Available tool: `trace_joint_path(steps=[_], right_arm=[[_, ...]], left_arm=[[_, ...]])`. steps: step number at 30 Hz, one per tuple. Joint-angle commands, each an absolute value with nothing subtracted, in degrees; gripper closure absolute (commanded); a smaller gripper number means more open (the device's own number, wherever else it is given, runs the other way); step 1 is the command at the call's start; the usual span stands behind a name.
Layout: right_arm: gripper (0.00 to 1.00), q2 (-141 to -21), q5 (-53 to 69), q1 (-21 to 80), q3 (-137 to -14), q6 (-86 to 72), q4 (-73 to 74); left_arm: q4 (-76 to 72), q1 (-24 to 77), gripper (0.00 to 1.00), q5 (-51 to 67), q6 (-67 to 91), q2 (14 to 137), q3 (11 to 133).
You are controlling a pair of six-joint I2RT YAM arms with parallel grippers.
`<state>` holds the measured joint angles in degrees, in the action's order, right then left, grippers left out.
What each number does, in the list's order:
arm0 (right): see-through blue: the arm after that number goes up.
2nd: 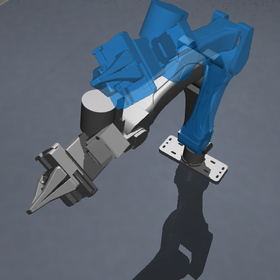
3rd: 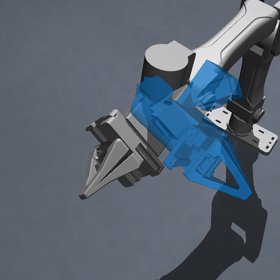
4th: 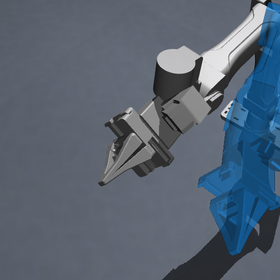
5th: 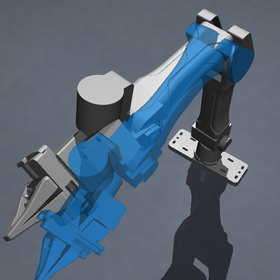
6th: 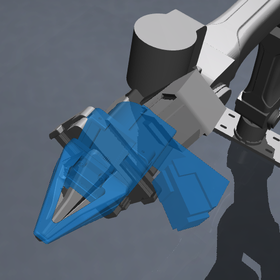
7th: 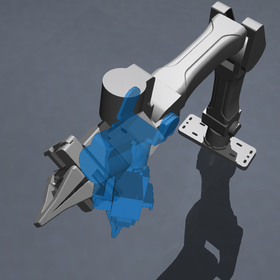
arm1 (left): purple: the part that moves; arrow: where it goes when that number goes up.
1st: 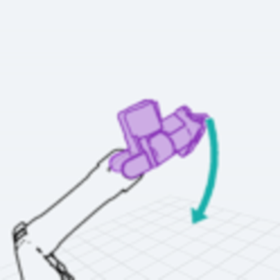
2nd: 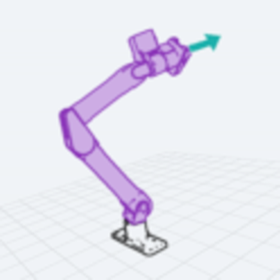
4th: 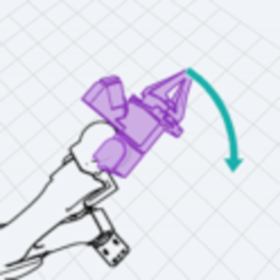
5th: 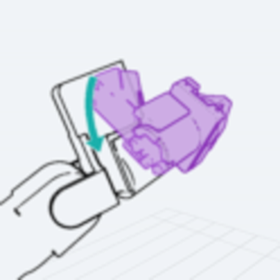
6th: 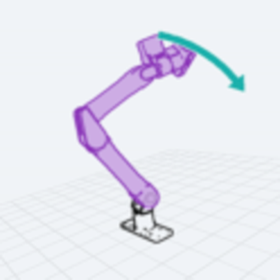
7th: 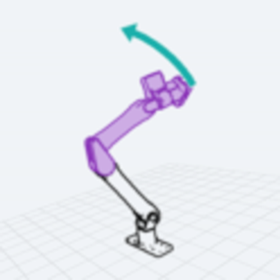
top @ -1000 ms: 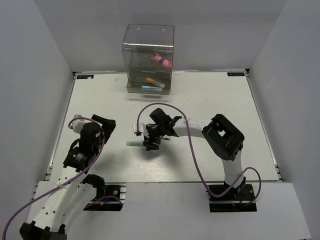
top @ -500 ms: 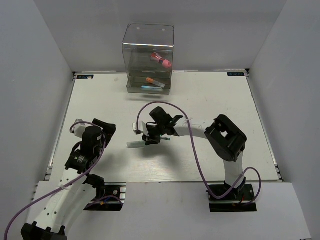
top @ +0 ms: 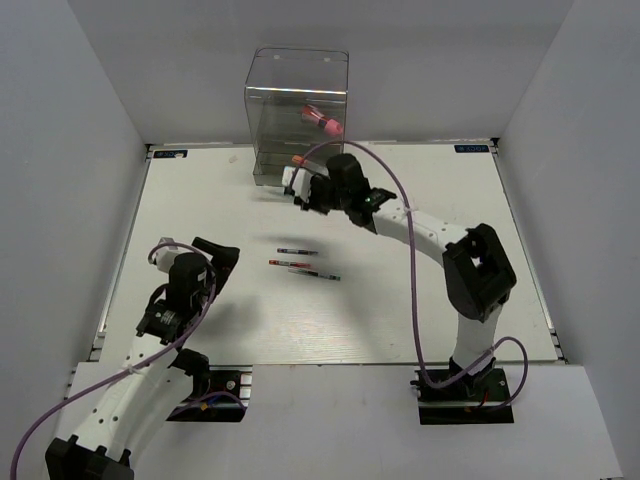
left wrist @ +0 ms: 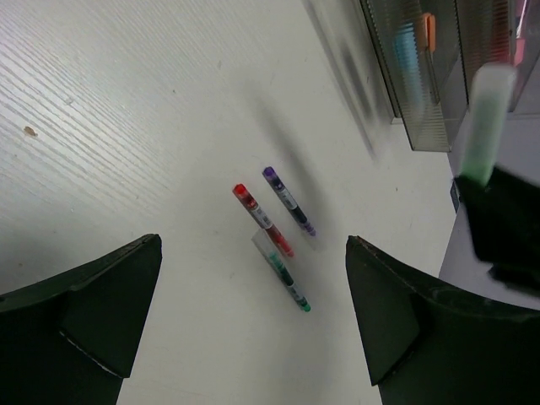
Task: Sort the stationery into containers
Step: Place the pen in the drawer, then close the drawer in the storage box.
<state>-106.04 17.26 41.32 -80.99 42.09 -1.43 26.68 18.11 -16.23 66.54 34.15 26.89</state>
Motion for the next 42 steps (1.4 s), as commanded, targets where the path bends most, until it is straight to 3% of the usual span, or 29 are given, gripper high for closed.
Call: trace_joint_path(steps=[1, 13, 17, 18, 21, 24, 29, 31, 33, 34, 35, 42], right_arm=[[1.00, -110.29, 13.01, 38.15, -89.81, 45.26, -2.82], [0.96, -123.65, 8.97, 34.81, -104.23, 56.25, -0.62], [0.83, -125.77, 7.65, 34.19, -105.73, 56.51, -0.70], [0.73, -125.77, 7.56, 34.02, -105.73, 56.51, -0.79], [0.55, -125.77, 7.56, 33.84, -105.47, 56.51, -0.88], [0.44, -124.90, 7.82, 33.49, -103.89, 56.51, -1.75], [0.42, -121.99, 11.85, 33.05, -100.47, 54.59, -3.34], [0.53, -119.71, 17.81, 32.52, -98.98, 53.09, -2.82], [0.76, -117.53, 22.39, 31.91, -97.65, 53.69, -1.33], [0.95, -117.25, 30.59, 31.38, -97.12, 54.48, -0.36], [1.00, -116.55, 32.76, 31.20, -96.95, 59.89, 7.74], [1.00, -123.64, 36.13, 31.38, -104.90, 65.31, 19.33]], left_arm=[[23.29, 17.93, 0.00, -12.75, 66.53, 35.07, 26.46], [21.01, 17.93, 0.00, -12.13, 66.01, 37.44, 25.93], [20.48, 17.93, 0.00, -11.60, 66.01, 37.97, 25.93], [19.87, 17.93, 0.00, -11.60, 66.01, 38.58, 25.93], [19.34, 17.93, 0.00, -11.07, 66.01, 39.63, 25.93], [18.72, 17.93, 0.00, -10.55, 65.48, 40.69, 25.93], [17.49, 17.93, 0.00, -10.55, 65.48, 42.01, 25.93], [16.96, 17.93, 0.00, -10.55, 65.48, 42.62, 25.93], [16.44, 17.93, 0.00, -10.02, 64.95, 42.63, 25.93], [16.44, 17.93, 0.00, -10.02, 64.95, 43.24, 25.93], [16.44, 17.93, 0.00, -10.02, 64.95, 43.24, 25.93], [15.91, 17.93, 0.00, -10.02, 64.42, 44.30, 25.93]])
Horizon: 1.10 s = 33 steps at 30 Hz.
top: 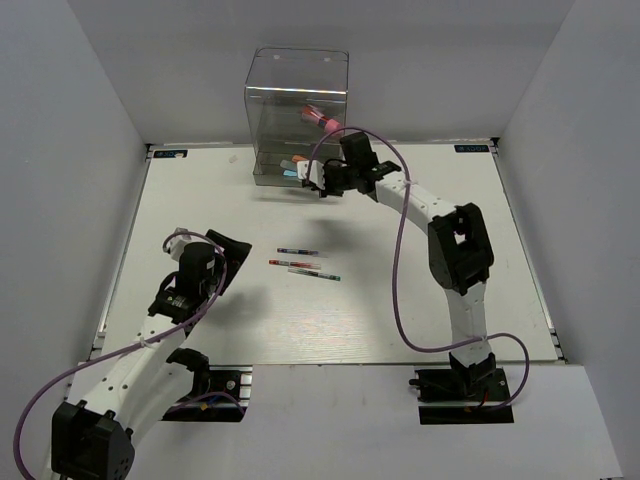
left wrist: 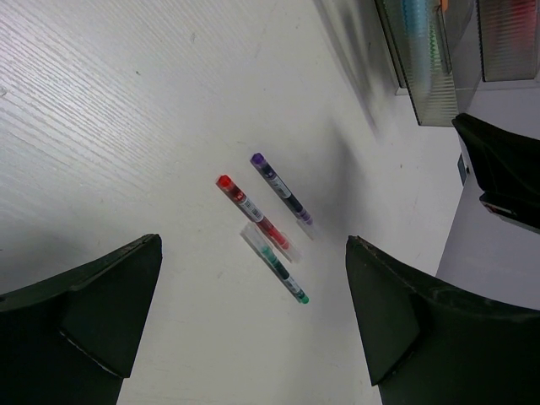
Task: Sort the stationery into containers
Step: Close the drawer in the storage box.
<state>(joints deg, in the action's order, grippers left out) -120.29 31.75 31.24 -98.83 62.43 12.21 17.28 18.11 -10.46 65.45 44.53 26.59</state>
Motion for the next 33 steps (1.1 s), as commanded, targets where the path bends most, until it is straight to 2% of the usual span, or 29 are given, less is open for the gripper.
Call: trace_joint_path(steps=[1, 9, 19, 33], right_arm=[[1.00, -124.36, 35.69, 31.20, -106.07, 64.95, 20.03], [1.00, -131.04, 25.25, 31.55, -111.27, 62.68, 15.39], [1.00, -134.47, 9.95, 31.38, -110.30, 58.80, -3.68], [1.00, -139.13, 4.66, 31.20, -115.84, 58.01, -10.54]], left_arm=[[15.39, 17.93, 0.00, -10.02, 64.42, 44.82, 25.93], [14.85, 17.93, 0.00, -8.97, 64.42, 45.35, 26.46], [11.78, 17.93, 0.00, -7.91, 64.42, 48.51, 26.46], [5.63, 17.93, 0.00, -3.69, 64.42, 54.49, 26.98]])
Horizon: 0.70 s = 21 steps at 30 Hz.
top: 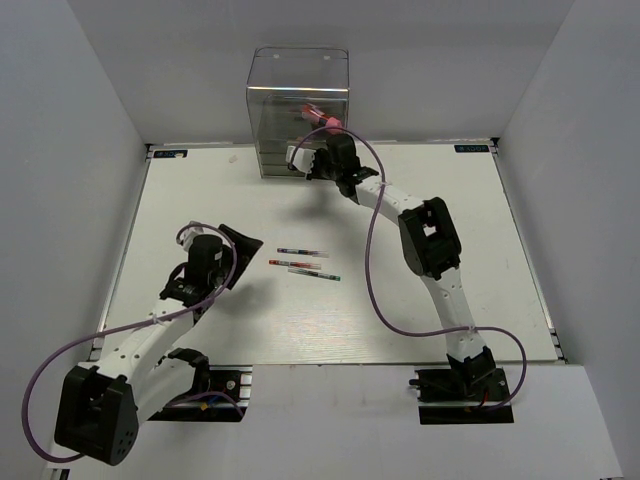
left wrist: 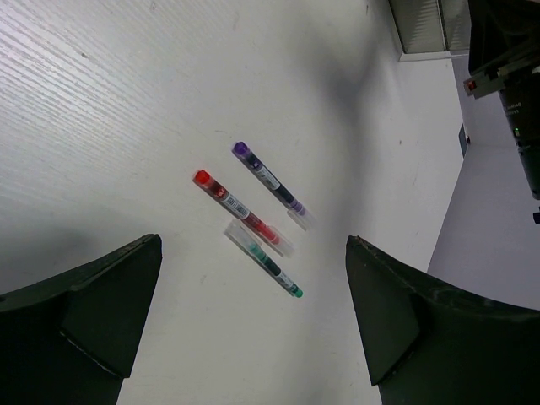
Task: Sort the stationery into containers
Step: Close the drawer in the storage box.
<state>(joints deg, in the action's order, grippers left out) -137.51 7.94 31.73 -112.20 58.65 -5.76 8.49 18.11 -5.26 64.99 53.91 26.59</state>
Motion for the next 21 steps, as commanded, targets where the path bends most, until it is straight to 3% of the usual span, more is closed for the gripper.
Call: trace_joint_path(steps=[1, 10, 13, 14, 15, 16, 17, 20, 21], right_arm=[[1.00, -139.83, 4.05, 31.20, -116.10, 58.01, -10.89], [1.00, -138.08, 5.62, 30.76, -113.40, 56.87, -10.90], [1.00, -128.80, 18.91, 30.32, -104.43, 55.29, -8.80], [0.95, -127.11, 20.98, 30.24, -99.45, 54.33, -8.44], [0.87, -123.44, 22.14, 30.23, -94.88, 53.79, -8.44], [0.66, -119.92, 26.59, 29.97, -93.01, 53.09, -8.18], [0.58, -118.32, 27.41, 30.06, -88.81, 50.04, -8.35], [0.54, -111.81, 29.17, 29.53, -79.93, 45.29, -8.53], [0.59, -108.66, 29.27, 29.10, -78.85, 43.18, -7.83]], left_arm=[[5.63, 17.93, 0.00, -3.69, 64.42, 54.49, 26.98], [-1.74, 17.93, 0.00, -2.55, 64.42, 59.23, 28.04], [-9.21, 17.93, 0.01, -2.55, 64.95, 63.71, 28.04], [-11.49, 17.93, 0.01, -2.55, 65.73, 65.29, 28.65], [-15.95, 17.93, 0.04, -2.55, 66.53, 68.87, 28.65], [-18.08, 17.93, 0.07, -2.55, 66.53, 70.82, 30.22], [-20.19, 17.93, 0.10, -2.55, 67.32, 73.01, 31.02], [-28.37, 17.93, 0.32, -2.55, 68.72, 82.68, 35.06], [-32.39, 17.93, 0.47, -2.55, 69.60, 85.32, 37.50]])
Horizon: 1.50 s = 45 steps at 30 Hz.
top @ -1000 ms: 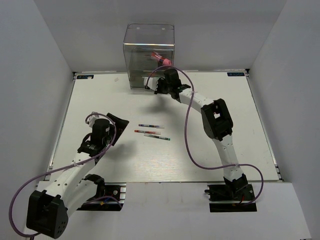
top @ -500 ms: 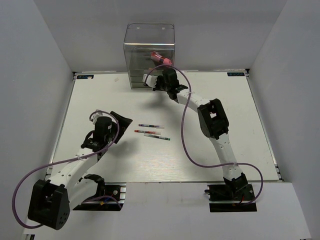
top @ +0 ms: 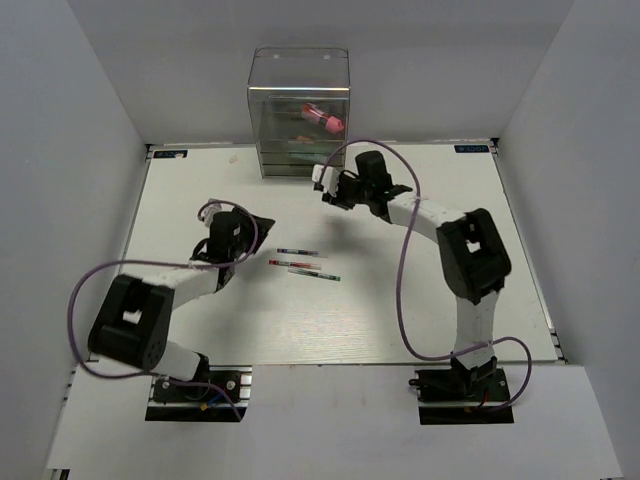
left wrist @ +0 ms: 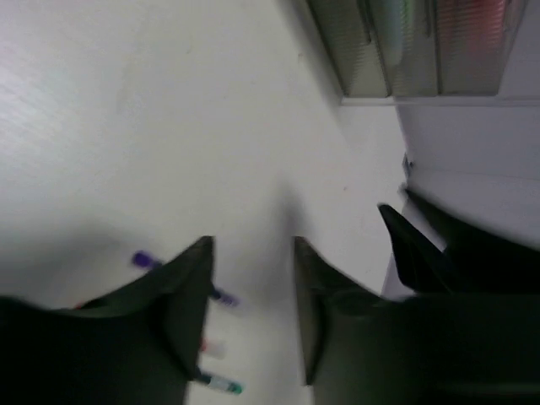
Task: Sort the stationery into containers
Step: Close the drawer in the storage box, then open the drawer in the storage box.
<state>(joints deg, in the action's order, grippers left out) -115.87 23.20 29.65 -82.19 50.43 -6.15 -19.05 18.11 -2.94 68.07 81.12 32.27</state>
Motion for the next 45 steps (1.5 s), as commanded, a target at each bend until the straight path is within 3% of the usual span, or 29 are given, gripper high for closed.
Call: trace_joint_path(steps=[1, 3, 6, 7, 10, 17, 28, 41, 44, 45], right_arm=[[0.81, -107.59, 29.96, 28.74, -78.14, 41.68, -6.52], [1.00, -104.61, 31.20, 27.87, -75.15, 40.00, -5.19], [1.00, -100.56, 32.43, 26.90, -70.67, 38.94, -3.25], [0.90, -99.76, 32.52, 26.46, -68.14, 39.02, -2.64], [0.79, -96.25, 32.52, 26.11, -64.62, 38.85, -1.67], [0.74, -92.64, 32.61, 24.00, -60.47, 37.44, -2.37], [0.73, -92.02, 33.31, 22.15, -59.15, 37.88, -2.90], [0.73, -91.85, 34.19, 21.45, -59.06, 39.11, -2.20], [0.73, -92.11, 34.28, 21.44, -58.97, 39.29, -2.11], [0.73, -92.20, 34.28, 21.53, -58.89, 39.29, -2.02]], left_arm=[[-34.17, 17.93, 0.55, -2.55, 70.22, 88.13, 38.92], [-39.51, 17.93, 0.67, -0.62, 73.64, 96.83, 43.39], [-50.65, 17.93, 0.71, 1.93, 79.18, 108.95, 48.66], [-52.89, 17.93, 0.68, 3.33, 80.93, 111.94, 50.26], [-56.25, 17.93, 0.52, 5.53, 85.77, 122.15, 58.25], [-48.61, 17.93, 0.42, 2.02, 85.25, 130.25, 72.15], [-39.83, 17.93, 0.41, -0.97, 83.58, 137.19, 83.04], [-36.56, 17.93, 0.50, -4.57, 81.30, 141.77, 91.93], [-36.56, 17.93, 0.57, -5.18, 81.30, 142.29, 91.93], [-36.56, 17.93, 0.65, -5.19, 81.30, 142.29, 91.93]])
